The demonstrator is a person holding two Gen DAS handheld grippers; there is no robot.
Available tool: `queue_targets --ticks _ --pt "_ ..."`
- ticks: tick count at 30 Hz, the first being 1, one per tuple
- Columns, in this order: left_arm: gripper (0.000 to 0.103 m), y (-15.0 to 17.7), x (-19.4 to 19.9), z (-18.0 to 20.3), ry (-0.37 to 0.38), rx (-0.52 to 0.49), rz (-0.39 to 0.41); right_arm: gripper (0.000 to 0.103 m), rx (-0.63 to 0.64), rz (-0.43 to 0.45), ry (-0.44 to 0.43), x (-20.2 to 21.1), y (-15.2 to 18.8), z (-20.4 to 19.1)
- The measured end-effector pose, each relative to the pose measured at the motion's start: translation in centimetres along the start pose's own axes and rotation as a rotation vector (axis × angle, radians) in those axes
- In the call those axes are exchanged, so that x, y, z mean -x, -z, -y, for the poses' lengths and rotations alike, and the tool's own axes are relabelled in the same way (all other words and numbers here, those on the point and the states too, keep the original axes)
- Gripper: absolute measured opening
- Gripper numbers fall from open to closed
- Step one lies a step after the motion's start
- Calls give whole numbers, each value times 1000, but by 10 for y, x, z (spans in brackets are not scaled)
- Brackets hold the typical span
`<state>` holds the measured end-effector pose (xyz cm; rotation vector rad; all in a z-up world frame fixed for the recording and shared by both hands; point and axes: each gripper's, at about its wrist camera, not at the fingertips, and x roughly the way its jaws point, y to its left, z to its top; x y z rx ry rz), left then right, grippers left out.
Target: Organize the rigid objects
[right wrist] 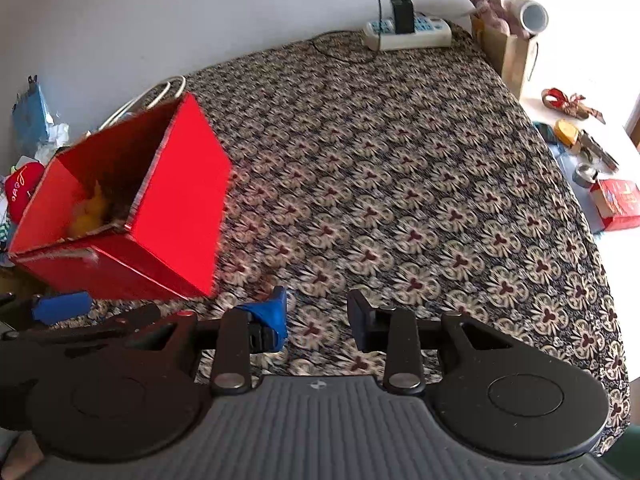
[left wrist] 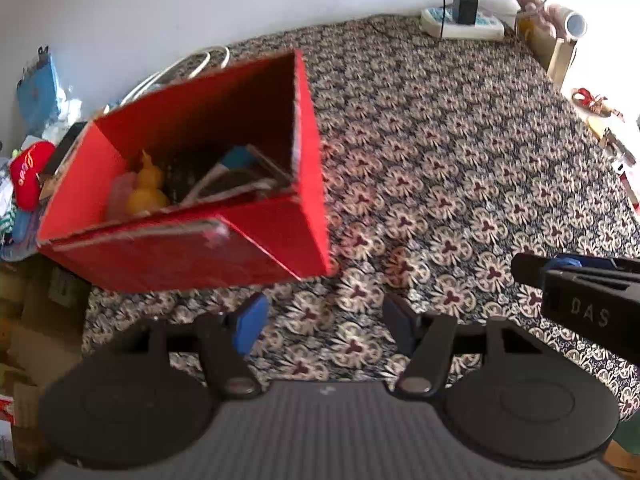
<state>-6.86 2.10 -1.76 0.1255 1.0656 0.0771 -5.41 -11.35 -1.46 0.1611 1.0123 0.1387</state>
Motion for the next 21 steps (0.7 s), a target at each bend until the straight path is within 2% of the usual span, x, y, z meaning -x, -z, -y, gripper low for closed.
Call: queue_targets --ticks 12,21 --pt "65 -18 9 -80 -23 5 71 16 -2 58 -4 2 -15 -74" --pt "65 -31 1 -133 -77 -4 110 16 26 116 -21 -5 -29 -125"
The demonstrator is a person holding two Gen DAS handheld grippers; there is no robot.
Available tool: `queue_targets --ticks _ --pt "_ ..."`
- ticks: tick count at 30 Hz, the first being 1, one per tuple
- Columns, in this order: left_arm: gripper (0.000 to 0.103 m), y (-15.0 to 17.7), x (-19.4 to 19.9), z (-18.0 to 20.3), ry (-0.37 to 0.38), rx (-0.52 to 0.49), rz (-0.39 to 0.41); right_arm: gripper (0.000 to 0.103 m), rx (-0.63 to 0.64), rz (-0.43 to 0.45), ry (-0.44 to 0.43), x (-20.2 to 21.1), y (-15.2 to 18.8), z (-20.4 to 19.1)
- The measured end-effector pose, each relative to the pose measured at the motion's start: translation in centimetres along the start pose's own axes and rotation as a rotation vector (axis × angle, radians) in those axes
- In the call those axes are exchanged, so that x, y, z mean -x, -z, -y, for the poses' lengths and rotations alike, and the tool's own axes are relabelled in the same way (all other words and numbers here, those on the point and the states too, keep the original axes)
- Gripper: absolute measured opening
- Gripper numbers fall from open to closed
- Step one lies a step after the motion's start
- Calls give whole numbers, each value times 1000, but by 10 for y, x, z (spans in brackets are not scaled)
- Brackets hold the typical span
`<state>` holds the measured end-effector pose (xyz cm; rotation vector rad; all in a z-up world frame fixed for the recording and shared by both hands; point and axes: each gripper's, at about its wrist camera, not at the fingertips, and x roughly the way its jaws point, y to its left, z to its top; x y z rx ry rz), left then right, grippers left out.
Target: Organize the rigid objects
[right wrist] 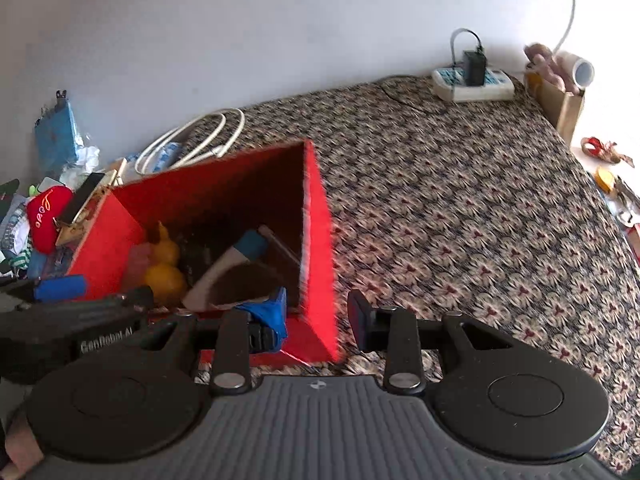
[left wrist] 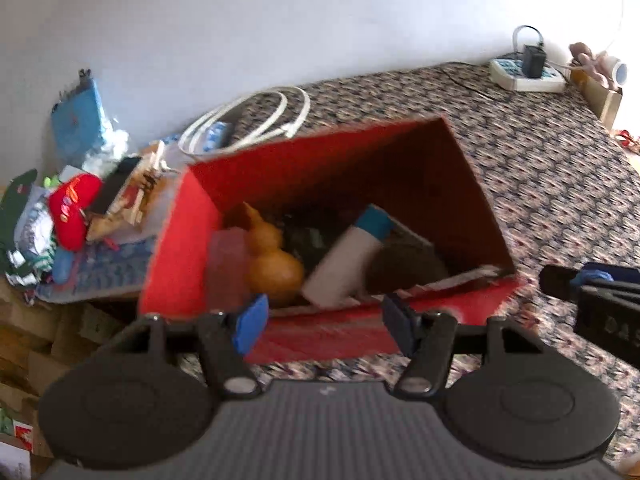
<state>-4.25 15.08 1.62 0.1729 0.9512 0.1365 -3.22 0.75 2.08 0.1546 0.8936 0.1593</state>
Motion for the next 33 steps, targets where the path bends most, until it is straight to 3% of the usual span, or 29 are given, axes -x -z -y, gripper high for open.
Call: queue_targets --ticks 5,14,33 --pt "65 -14 -11 -30 -20 3 26 16 -11 10 -4 -7 -7 -17" --pt "65 -19 -34 -64 -22 12 -11 17 -7 5 -4 -23 -9 -38" --pt "65 -21 -65 -71 -38 64 -54 17 72 -47 -50 -63 -19 -43"
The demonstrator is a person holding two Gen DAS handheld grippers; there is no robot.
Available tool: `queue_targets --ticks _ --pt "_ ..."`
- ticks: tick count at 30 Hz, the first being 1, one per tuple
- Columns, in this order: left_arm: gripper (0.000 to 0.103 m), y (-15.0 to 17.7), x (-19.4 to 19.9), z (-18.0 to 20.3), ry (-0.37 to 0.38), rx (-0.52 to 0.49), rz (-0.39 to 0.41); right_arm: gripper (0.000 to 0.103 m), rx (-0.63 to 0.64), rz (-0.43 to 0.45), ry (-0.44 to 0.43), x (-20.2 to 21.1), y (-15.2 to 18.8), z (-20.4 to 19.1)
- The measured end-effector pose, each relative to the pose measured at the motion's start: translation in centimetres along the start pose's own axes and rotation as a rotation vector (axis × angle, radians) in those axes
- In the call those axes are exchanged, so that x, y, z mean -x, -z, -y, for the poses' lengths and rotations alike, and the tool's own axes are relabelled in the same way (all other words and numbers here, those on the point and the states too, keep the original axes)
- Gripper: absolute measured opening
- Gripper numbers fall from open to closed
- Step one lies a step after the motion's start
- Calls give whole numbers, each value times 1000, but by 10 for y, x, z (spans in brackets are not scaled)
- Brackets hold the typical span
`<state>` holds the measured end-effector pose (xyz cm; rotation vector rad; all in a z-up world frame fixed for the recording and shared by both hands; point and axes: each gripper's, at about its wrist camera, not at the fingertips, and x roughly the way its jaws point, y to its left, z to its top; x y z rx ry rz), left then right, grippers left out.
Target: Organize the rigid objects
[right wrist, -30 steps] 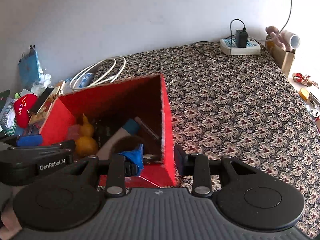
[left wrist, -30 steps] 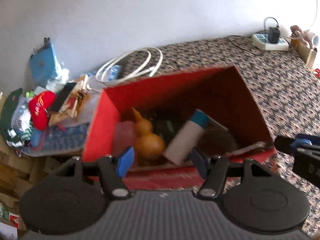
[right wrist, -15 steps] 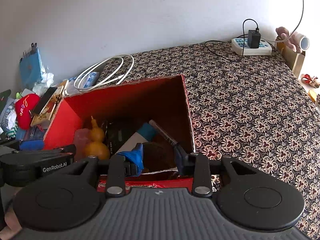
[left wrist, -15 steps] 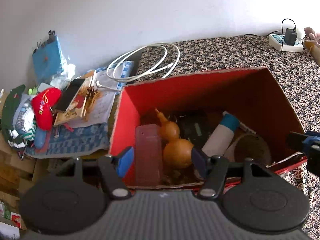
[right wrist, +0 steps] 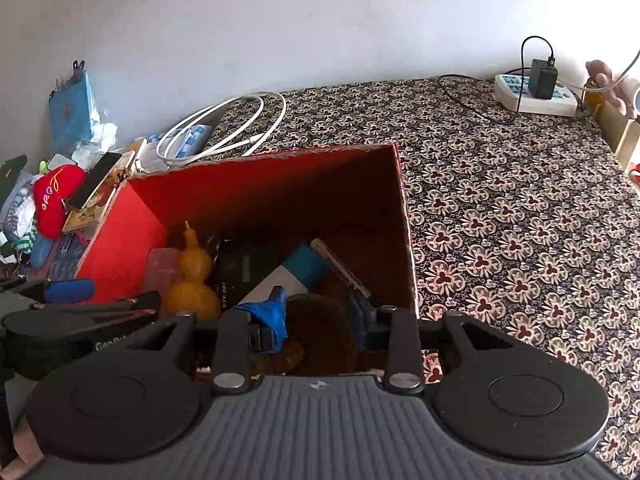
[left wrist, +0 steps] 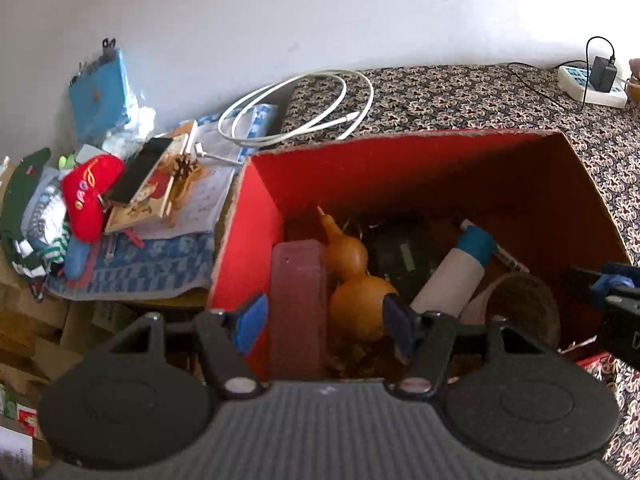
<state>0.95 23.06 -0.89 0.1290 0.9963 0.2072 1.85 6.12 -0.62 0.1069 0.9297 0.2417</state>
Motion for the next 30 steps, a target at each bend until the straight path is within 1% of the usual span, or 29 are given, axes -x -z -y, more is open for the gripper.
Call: queue_targets --ticks 7,18,22,30 --pt "65 1 -15 1 -17 18 -14 17 23 -20 -17 -14 0 -1" --pt "65 4 -24 -7 -26 40 -25 17 24 -39 -34 -22 1 1" --pt "65 3 -25 -8 -23 36 -20 17 19 -25 -29 -20 0 2" --pt "65 1 -24 -1 14 -2 10 17 -11 -17 -10 -18 3 5"
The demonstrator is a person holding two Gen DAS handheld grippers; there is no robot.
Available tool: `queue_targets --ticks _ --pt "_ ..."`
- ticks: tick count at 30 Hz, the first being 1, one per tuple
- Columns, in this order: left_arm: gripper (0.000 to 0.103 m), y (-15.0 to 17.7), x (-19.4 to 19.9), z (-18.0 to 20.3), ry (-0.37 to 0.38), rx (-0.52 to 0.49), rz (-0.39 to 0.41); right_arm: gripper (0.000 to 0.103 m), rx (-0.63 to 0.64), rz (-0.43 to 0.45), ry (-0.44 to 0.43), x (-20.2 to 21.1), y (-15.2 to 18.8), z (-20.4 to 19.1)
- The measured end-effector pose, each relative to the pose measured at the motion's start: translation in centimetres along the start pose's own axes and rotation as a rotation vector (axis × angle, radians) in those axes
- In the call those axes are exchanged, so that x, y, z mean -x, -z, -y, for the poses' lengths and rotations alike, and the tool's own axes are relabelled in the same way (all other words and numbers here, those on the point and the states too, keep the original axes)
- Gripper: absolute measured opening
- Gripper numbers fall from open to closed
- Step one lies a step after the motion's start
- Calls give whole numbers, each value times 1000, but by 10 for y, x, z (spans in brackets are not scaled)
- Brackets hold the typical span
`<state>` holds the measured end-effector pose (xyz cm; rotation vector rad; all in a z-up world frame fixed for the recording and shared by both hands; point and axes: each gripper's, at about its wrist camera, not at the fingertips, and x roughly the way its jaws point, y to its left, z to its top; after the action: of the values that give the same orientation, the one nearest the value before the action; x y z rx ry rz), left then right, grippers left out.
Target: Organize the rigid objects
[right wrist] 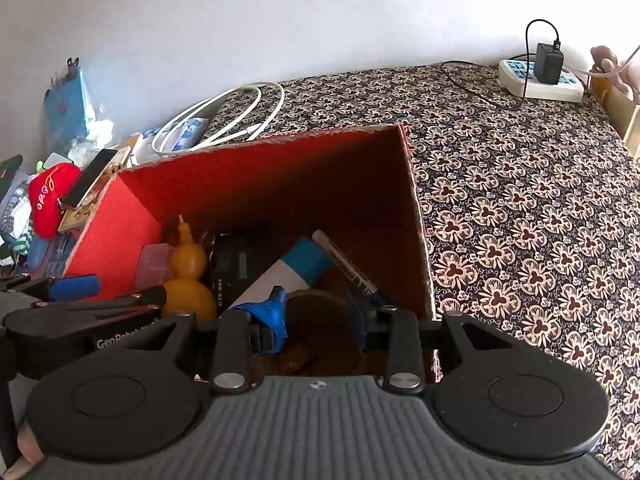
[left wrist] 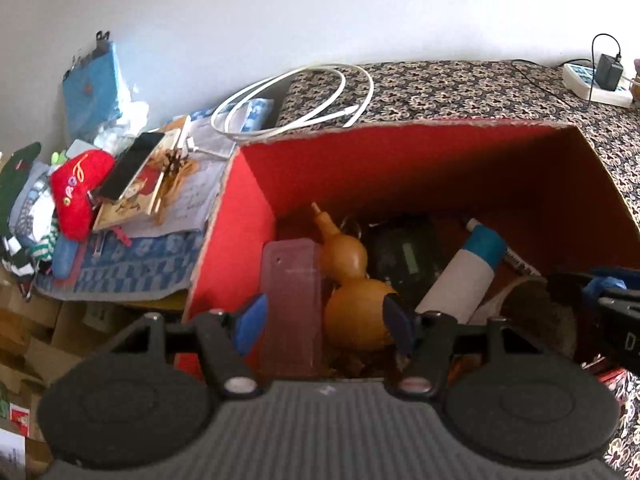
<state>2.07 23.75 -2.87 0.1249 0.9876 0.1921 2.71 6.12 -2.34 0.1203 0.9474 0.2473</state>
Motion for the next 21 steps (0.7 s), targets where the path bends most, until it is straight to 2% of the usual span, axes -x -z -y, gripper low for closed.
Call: queue_targets --ticks 21 --pt "66 0 -13 0 46 -30 -11 17 -15 14 31 -3 2 -1"
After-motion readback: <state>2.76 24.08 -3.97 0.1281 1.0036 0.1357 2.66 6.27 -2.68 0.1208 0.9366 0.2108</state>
